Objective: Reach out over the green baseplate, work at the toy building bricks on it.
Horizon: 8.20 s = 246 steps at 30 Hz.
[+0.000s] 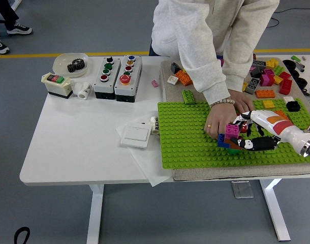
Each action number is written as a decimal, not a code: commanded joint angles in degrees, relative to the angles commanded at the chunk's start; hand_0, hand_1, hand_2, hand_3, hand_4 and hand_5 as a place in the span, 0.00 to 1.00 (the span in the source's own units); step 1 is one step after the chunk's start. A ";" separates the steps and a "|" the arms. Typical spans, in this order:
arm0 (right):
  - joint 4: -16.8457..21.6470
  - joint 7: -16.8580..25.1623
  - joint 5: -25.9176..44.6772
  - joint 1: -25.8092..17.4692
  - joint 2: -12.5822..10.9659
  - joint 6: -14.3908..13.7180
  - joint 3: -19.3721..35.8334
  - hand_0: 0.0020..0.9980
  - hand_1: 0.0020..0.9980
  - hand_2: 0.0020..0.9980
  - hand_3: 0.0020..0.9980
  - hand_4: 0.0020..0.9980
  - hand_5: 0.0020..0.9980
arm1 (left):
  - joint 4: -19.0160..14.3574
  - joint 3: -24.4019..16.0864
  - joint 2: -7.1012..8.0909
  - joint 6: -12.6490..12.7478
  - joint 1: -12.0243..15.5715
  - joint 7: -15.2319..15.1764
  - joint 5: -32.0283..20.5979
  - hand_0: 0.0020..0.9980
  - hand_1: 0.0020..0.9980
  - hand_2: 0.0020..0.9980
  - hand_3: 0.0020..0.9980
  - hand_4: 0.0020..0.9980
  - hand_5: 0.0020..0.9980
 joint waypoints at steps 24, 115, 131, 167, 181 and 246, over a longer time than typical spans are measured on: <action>-3.21 4.37 1.92 1.72 0.45 -0.85 0.40 0.15 0.36 0.50 0.50 0.71 0.46 | -0.07 0.79 -0.07 0.11 -0.30 -0.10 -1.27 0.75 0.76 0.71 0.60 0.67 0.60; -24.34 17.53 4.23 5.55 12.72 -15.27 -6.93 0.23 0.41 0.52 0.50 0.68 0.43 | -0.42 2.39 -0.42 -0.44 -0.17 -0.59 -3.09 0.75 0.75 0.71 0.60 0.67 0.60; -25.11 17.53 2.80 5.73 12.63 -14.69 -6.97 0.23 0.42 0.52 0.50 0.69 0.43 | -0.39 2.46 -0.43 -0.15 -0.33 -0.53 -3.13 0.75 0.75 0.71 0.60 0.67 0.60; -25.01 17.53 -1.49 6.03 11.63 -14.13 -5.85 0.32 0.48 0.59 0.52 0.73 0.40 | -0.33 2.51 -0.47 0.17 -0.47 -0.52 -3.06 0.75 0.75 0.71 0.60 0.67 0.60; -25.10 17.53 -1.96 5.86 11.54 -14.00 -5.34 0.40 0.58 0.74 0.63 0.80 0.40 | -0.36 2.60 -0.44 0.01 -0.47 -0.59 -3.26 0.75 0.75 0.71 0.60 0.67 0.60; 9.52 5.22 -8.00 -10.98 3.40 -14.53 10.31 0.66 0.68 0.72 0.57 0.80 0.53 | -0.16 2.29 -0.34 -0.08 -0.52 -0.63 -2.26 0.74 0.75 0.71 0.60 0.67 0.60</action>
